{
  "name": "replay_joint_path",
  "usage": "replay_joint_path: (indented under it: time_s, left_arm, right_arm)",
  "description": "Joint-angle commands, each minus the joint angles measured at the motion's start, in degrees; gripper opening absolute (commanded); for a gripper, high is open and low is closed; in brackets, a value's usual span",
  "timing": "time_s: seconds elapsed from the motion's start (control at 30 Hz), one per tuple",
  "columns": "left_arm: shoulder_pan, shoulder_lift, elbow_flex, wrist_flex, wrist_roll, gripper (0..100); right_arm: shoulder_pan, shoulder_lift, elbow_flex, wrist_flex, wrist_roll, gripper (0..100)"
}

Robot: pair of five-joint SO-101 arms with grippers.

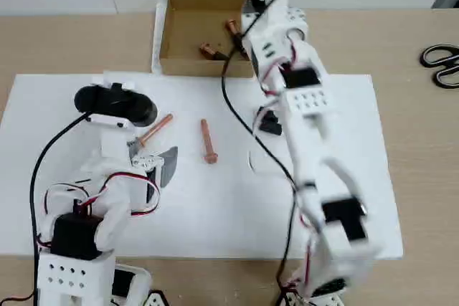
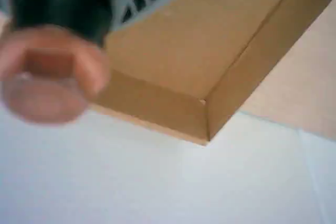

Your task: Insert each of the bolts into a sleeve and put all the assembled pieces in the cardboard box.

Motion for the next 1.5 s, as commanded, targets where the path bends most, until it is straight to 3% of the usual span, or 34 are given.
replay_joint_path:
  time_s: [0.0, 0.33, 0.9, 1.17, 1.47]
  left_arm:
    - [-0.5, 0.2, -0.9, -0.4, -0.2, 22]
    - [-0.5, 0.2, 0.7, -1.5, -0.2, 22]
    - [-0.5, 0.2, 0.8, -1.5, -0.4, 22]
    - [-0.5, 0.2, 0.8, -1.5, -0.4, 22]
    - [-0.6, -0.2, 0.7, -1.2, -0.4, 22]
  right_arm:
    - [-1.5, 10.7, -15.2, -2.4, 0.7, 0.4]
    - [-2.9, 34.0, -35.7, -2.3, 0.7, 0.7]
    - [-2.8, 51.3, -45.5, -2.3, 0.7, 1.3]
    - [-2.6, 50.9, -47.7, -2.1, 0.8, 21.0]
    - [-0.6, 50.9, -69.4, 11.7, 0.6, 24.0]
